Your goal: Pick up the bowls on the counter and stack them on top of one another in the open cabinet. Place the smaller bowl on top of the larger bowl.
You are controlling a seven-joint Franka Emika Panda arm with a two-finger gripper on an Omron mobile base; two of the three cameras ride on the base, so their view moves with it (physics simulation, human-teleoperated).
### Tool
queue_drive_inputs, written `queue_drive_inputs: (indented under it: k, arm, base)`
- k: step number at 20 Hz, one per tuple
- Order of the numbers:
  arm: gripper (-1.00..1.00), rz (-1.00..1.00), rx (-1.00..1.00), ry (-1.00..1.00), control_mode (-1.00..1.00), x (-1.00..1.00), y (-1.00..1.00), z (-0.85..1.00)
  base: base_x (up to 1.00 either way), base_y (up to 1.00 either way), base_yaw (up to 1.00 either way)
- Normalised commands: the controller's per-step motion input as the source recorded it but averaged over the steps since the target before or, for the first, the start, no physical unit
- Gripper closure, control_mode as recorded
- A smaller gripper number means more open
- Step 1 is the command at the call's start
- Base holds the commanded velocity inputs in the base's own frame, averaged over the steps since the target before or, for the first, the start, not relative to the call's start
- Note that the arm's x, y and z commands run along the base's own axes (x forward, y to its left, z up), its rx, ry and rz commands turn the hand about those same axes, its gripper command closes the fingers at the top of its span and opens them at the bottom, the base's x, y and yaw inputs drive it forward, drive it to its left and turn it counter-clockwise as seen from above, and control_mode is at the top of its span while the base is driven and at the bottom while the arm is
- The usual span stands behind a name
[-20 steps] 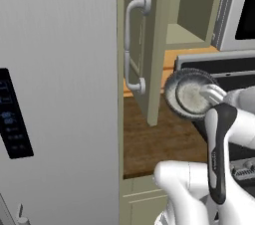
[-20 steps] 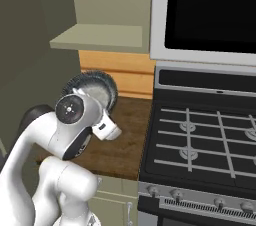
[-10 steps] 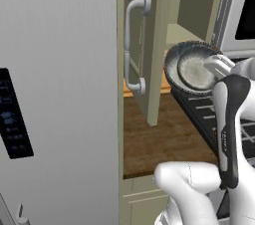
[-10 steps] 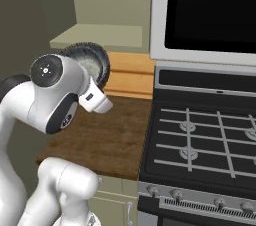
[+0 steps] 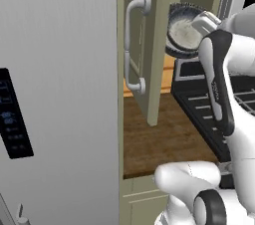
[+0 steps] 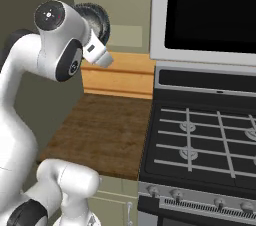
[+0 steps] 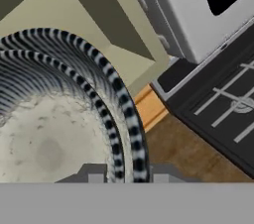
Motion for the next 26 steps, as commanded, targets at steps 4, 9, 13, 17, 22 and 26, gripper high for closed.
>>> queue_drive_inputs:
  k: [4,9,13,17,22,26]
  arm:
    - [1.00,-0.01,0.00,-0.18,-1.00,0.94,0.24,-0.08]
    - [1.00,0.00,0.00,-0.06,-1.00,1.00,0.36,0.10]
    - [1.00,-0.01,0.00,0.07,-1.00,1.00,0.21,-0.03]
    - [1.00,-0.02,0.00,0.09,-1.00,1.00,0.04,-0.04]
    - [-1.00,-0.03,0.00,0.06,-1.00,0.98,0.00,-0.01]
    - [-1.00,0.00,0.00,-0.01,-1.00,0.16,0.01,-0.02]
  base:
    - [0.00,0.00,0.00]
    - [0.00,0.00,0.00]
    - [0.00,0.00,0.00]
    - [0.00,0.00,0.00]
    - [0.00,0.00,0.00]
    - [0.00,0.00,0.00]
